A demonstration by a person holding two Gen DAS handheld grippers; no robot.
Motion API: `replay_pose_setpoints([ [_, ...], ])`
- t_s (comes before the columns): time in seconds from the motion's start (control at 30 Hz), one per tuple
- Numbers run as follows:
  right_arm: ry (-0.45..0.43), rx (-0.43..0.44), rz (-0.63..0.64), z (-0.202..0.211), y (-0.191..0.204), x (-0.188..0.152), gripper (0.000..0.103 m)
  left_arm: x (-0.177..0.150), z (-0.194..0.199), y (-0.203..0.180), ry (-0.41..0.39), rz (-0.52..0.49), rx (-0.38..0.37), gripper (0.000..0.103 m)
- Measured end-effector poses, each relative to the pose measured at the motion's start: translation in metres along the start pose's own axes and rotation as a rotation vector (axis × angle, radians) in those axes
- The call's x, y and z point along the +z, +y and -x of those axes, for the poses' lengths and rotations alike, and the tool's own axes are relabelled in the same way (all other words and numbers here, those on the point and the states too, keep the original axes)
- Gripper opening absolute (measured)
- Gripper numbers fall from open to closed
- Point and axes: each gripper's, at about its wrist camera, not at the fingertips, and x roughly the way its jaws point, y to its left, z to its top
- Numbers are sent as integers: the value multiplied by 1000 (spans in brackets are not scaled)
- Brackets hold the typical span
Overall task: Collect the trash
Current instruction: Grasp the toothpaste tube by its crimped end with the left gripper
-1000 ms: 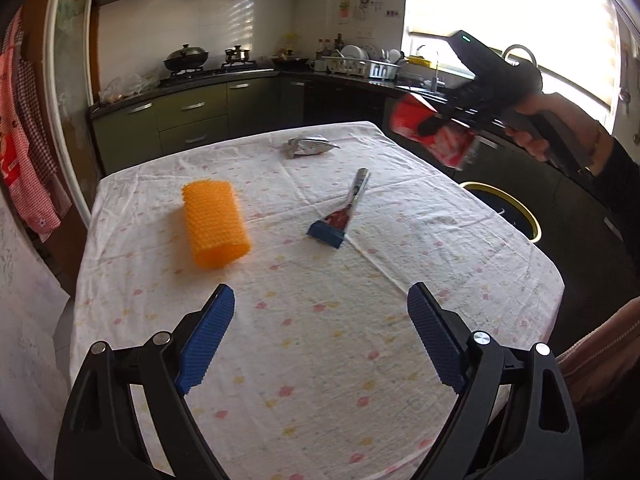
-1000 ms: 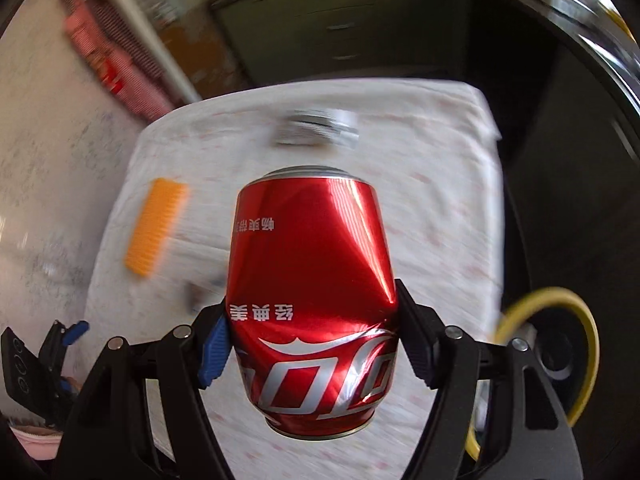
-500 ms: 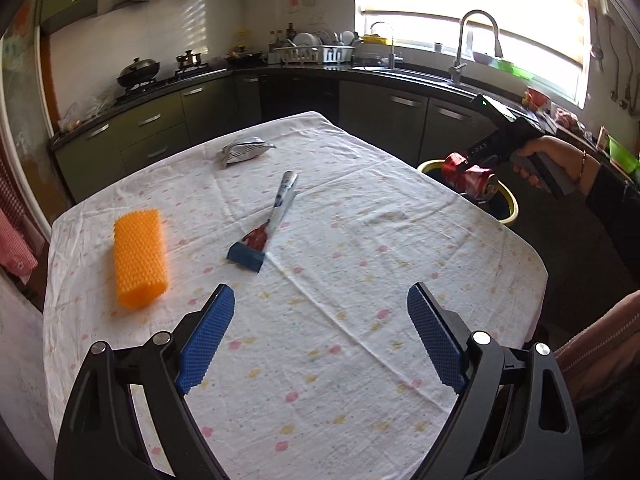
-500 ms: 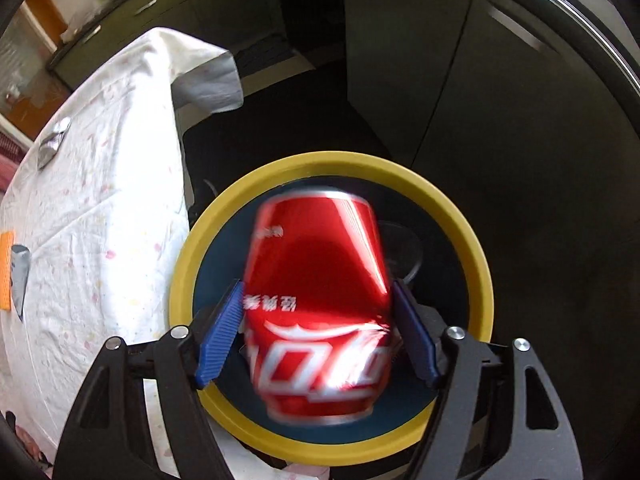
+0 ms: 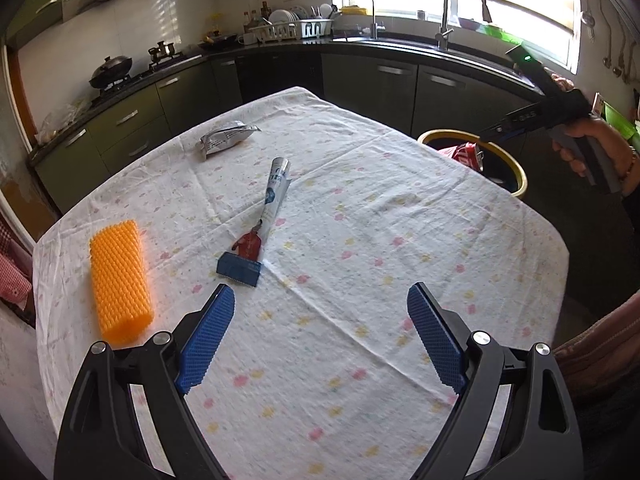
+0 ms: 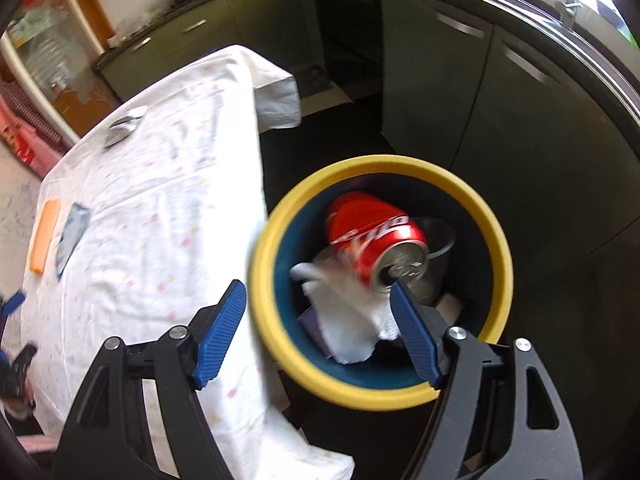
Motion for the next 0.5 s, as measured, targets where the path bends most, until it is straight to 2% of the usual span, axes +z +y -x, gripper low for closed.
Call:
replay_pose_setpoints([
  [0.17,-8,16,44,11,22,-9,71,22,-27,23,43,-14,-15,85],
  [0.33,-1,33,79,14,34,-14,73,45,-64,46,104,15,-48,69],
  [0.5,0,39,96,16,39,-16,73,52,-91,54,159,25,-61,56],
])
